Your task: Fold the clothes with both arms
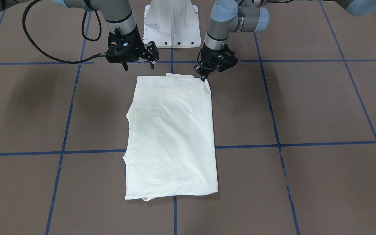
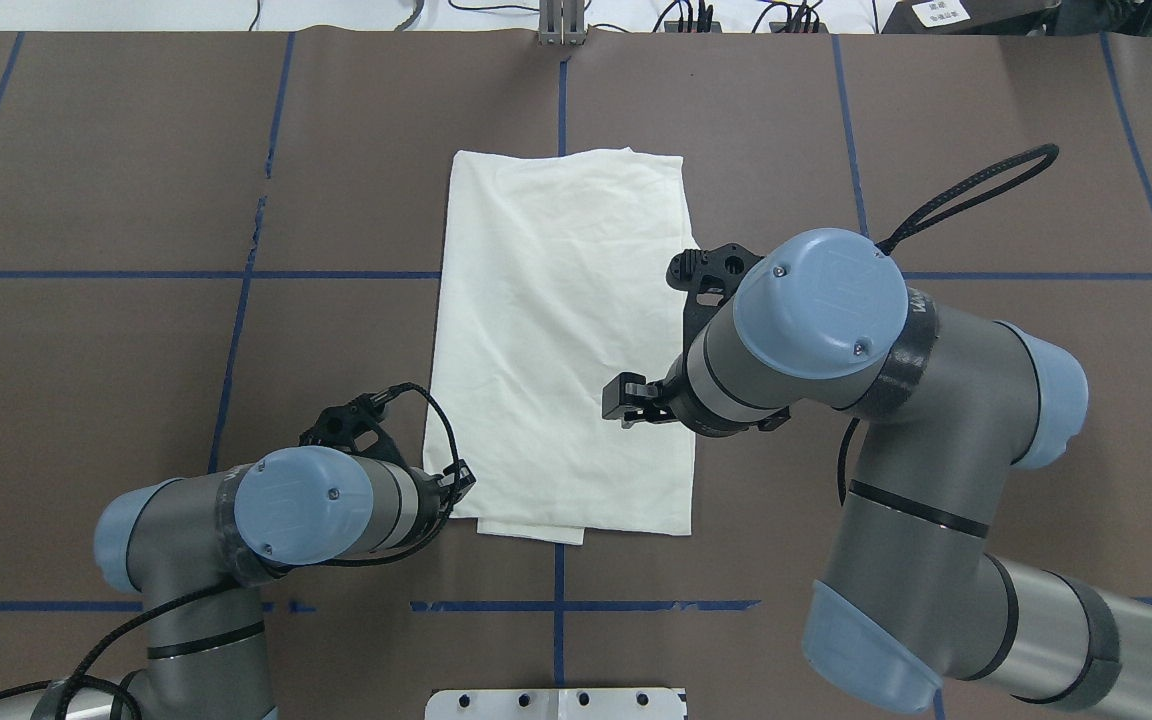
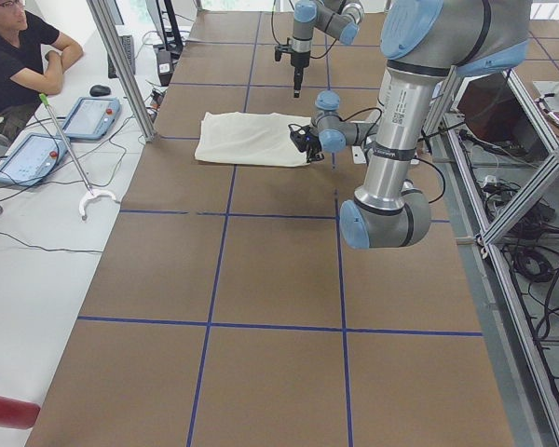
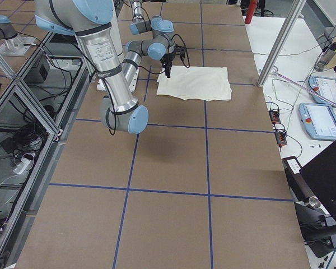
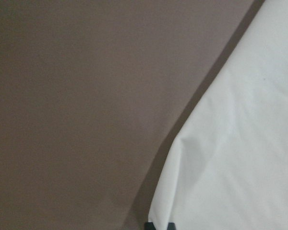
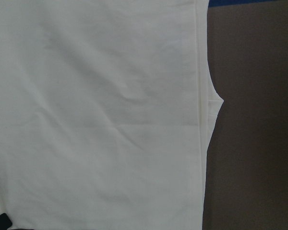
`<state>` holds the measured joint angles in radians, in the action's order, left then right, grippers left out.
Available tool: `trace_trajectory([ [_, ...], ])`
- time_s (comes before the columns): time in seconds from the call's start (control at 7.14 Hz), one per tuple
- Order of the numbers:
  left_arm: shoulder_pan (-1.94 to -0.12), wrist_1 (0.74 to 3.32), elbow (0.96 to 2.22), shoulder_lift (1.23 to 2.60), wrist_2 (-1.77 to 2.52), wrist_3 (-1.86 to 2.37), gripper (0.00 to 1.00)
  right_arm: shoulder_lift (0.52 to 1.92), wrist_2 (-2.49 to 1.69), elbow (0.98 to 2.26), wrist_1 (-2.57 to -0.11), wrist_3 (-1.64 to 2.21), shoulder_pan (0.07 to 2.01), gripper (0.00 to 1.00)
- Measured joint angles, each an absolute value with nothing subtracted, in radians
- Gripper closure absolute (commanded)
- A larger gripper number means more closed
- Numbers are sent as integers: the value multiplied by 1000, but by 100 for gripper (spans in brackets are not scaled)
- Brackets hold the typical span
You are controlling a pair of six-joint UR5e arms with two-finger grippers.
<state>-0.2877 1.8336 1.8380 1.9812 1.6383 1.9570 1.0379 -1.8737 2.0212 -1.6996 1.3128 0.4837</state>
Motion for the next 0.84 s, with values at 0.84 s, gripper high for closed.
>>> trace_trajectory([
  [0.84,-287,1821,1865,1998,1649,1948,100,1068,-1760,2015,-1644,1758,335,0],
])
